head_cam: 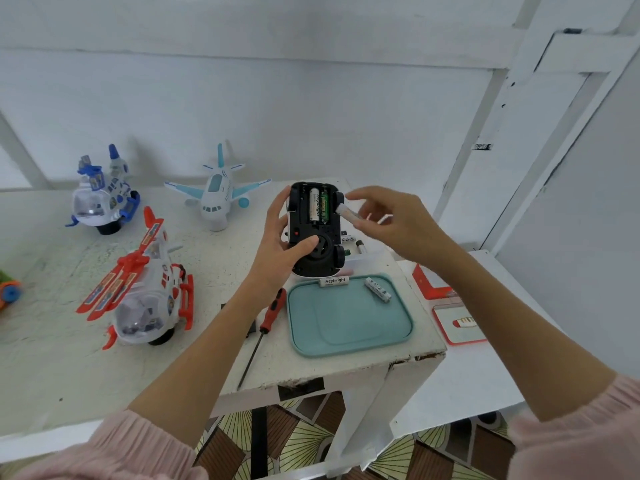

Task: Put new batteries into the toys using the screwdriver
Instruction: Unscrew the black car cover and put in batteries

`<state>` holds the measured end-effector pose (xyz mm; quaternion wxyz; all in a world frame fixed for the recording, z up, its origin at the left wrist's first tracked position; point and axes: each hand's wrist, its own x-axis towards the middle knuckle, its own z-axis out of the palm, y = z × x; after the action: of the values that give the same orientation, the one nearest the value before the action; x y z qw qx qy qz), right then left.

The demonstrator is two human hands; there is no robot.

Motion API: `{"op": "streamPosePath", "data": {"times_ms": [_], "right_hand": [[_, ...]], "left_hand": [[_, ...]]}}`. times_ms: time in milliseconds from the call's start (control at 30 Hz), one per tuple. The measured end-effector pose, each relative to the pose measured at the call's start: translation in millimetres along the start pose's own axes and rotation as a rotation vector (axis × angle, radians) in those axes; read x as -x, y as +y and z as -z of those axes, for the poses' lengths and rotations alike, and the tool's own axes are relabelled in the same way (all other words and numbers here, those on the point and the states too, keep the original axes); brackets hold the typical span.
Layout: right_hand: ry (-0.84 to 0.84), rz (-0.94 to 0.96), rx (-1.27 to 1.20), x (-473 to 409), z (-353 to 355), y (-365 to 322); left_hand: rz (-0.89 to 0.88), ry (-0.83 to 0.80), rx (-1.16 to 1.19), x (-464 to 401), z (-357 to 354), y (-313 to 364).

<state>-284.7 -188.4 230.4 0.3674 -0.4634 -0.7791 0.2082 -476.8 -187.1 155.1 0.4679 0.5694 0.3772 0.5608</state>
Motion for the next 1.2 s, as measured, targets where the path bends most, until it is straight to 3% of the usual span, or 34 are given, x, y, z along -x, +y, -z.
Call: {"op": "streamPosePath", "data": {"times_ms": [500,833,1067,1200], "right_hand": [[0.264,0.144,0.263,-41,-66,-12],[0.103,0.133,0.151,-38,-69,-8],[0.203,0.253,0.389,-42,-66,0],[0.099,0.152,0.298,-47,-58,4]], "left_hand": [[-0.006,-0.001,0.031,2,-4,2],[0.016,-0.002,0.040,0,-5,2],[0.030,0.007,0.038,-1,-3,1],[0.020,-0.001,0.039,-2,-3,0]]}}
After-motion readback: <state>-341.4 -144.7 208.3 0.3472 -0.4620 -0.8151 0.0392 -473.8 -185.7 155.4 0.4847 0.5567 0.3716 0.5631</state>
